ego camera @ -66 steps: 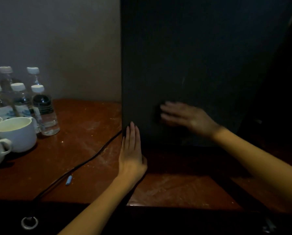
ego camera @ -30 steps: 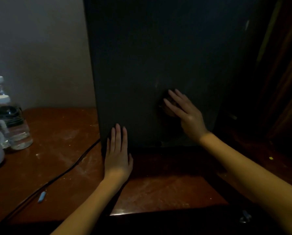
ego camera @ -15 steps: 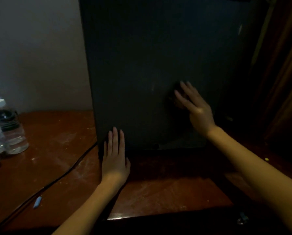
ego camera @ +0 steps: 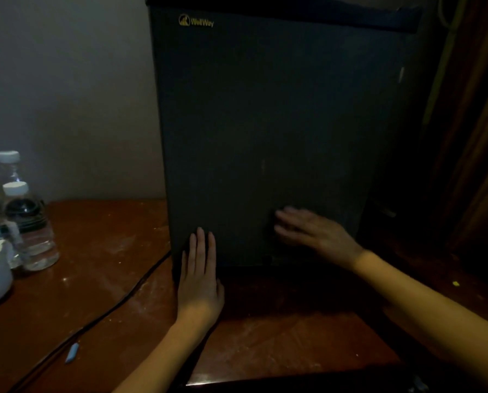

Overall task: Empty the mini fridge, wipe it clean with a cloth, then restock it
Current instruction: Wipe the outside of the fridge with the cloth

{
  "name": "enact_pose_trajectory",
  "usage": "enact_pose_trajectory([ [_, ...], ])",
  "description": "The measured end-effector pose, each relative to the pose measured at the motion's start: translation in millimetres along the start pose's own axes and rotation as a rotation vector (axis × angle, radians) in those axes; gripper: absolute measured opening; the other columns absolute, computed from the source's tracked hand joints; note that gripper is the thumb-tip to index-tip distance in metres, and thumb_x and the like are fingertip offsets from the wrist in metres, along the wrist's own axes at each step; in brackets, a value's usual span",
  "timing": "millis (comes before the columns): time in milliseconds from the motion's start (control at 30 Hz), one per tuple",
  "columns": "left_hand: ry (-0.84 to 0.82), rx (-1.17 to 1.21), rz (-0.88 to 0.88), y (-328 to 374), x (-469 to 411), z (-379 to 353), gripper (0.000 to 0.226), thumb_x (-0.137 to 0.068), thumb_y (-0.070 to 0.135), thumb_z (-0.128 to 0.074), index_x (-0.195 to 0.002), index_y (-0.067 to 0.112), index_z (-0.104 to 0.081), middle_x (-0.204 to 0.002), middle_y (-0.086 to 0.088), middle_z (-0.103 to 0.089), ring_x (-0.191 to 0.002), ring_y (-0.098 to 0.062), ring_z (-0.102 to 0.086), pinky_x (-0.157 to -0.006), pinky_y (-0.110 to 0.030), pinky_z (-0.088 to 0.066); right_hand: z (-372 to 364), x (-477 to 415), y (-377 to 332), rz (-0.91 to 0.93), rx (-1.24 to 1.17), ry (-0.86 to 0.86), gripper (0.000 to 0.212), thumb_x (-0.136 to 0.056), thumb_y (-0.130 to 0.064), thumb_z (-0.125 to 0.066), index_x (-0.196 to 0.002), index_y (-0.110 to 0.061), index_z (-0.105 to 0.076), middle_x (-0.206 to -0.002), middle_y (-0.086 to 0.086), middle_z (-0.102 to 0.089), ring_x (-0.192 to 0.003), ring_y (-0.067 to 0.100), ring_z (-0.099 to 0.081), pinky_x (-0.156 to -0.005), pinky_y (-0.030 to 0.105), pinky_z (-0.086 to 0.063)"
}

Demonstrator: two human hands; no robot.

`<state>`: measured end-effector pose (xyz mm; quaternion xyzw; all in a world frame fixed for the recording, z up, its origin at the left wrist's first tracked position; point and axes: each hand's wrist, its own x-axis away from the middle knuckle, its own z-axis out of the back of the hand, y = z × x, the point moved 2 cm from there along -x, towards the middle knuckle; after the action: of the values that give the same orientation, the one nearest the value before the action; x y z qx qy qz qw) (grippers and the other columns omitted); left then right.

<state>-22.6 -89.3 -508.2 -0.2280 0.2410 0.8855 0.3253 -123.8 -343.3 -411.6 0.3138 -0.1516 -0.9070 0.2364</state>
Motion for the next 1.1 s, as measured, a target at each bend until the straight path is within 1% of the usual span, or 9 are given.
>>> enact_pose_trajectory([
  [67,0.009,0.002,0.004,0,0,1,0.113,-0.080,0.013,-0.066,-0.150,0.019,0.023,-0.157,-0.004,0.028,-0.146,-0.020,0.023,-0.117,-0.044,-0.006,30,-19,18,-0.218,-0.041,0.194,0.048,-0.104,-0.015,-0.036,-0.147,-0.035,-0.033,-0.157,-0.007,-0.023,-0.148,0.015,-0.018,-0.121,0.031,-0.015],
  [133,0.015,0.000,-0.003,0,1,0,0.112,-0.076,0.012,-0.068,-0.153,0.014,0.014,-0.160,-0.008,0.019,-0.147,-0.022,0.017,-0.117,-0.045,-0.012,55,-58,28,-0.394,-0.034,0.465,0.058,-0.095,0.007,-0.046,-0.145,-0.024,-0.040,-0.157,0.000,-0.026,-0.147,0.021,-0.021,-0.120,0.036,-0.020],
  [267,0.030,-0.011,0.003,0,1,2,0.108,-0.073,0.011,-0.070,-0.154,0.010,0.002,-0.161,-0.011,0.011,-0.148,-0.025,0.011,-0.120,-0.042,-0.011,79,-152,13,-0.383,-0.016,0.664,0.052,-0.094,0.007,-0.040,-0.142,-0.010,-0.045,-0.153,0.017,-0.032,-0.145,0.032,-0.025,-0.118,0.045,-0.027],
  [367,0.020,-0.010,-0.002,-1,2,2,0.109,-0.071,0.009,-0.070,-0.155,0.011,0.000,-0.162,-0.009,0.011,-0.148,-0.024,0.011,-0.117,-0.038,-0.005,62,-188,-23,-0.233,-0.069,0.599,0.045,-0.098,-0.006,-0.037,-0.142,-0.009,-0.046,-0.153,0.018,-0.033,-0.145,0.032,-0.023,-0.121,0.041,-0.017],
  [533,0.037,-0.007,-0.026,-4,0,-1,0.107,-0.067,0.006,-0.073,-0.153,0.009,-0.009,-0.161,-0.008,0.011,-0.148,-0.024,0.007,-0.118,-0.041,-0.007,-23,-109,-66,0.128,-0.100,0.124,0.049,-0.098,-0.015,-0.042,-0.146,-0.013,-0.040,-0.157,0.011,-0.026,-0.148,0.024,-0.015,-0.122,0.038,-0.010],
  [700,-0.037,0.003,0.012,-1,0,4,0.098,-0.089,0.014,-0.054,-0.147,0.015,0.024,-0.149,-0.001,0.043,-0.139,-0.014,0.037,-0.117,-0.036,0.009,-42,38,-18,0.096,0.020,-0.084,0.045,-0.106,-0.015,-0.029,-0.150,-0.020,-0.031,-0.159,0.004,-0.023,-0.148,0.018,-0.018,-0.120,0.036,-0.020],
  [800,-0.052,0.007,0.028,1,-1,5,0.097,-0.091,0.018,-0.052,-0.144,0.016,0.029,-0.146,-0.002,0.046,-0.136,-0.015,0.041,-0.117,-0.037,0.011,2,73,28,-0.054,0.130,-0.044,0.048,-0.107,-0.021,-0.022,-0.154,-0.029,-0.019,-0.162,-0.006,-0.008,-0.149,0.015,-0.008,-0.119,0.033,-0.020],
  [1000,-0.014,-0.015,0.009,-4,-2,-4,0.105,-0.081,0.015,-0.066,-0.152,0.012,0.012,-0.156,-0.006,0.030,-0.144,-0.019,0.026,-0.118,-0.044,-0.004,72,9,74,-0.572,0.138,0.504,0.059,-0.094,0.011,-0.040,-0.147,-0.015,-0.035,-0.157,0.009,-0.021,-0.147,0.023,-0.012,-0.120,0.035,-0.018],
  [1100,-0.003,-0.009,0.013,-3,-2,-5,0.107,-0.078,0.012,-0.069,-0.152,0.011,0.008,-0.158,-0.008,0.025,-0.146,-0.021,0.022,-0.118,-0.047,-0.008,33,6,51,-0.428,0.102,0.442,0.045,-0.101,-0.001,-0.030,-0.144,-0.010,-0.040,-0.154,0.016,-0.027,-0.147,0.024,-0.011,-0.121,0.039,-0.013],
])
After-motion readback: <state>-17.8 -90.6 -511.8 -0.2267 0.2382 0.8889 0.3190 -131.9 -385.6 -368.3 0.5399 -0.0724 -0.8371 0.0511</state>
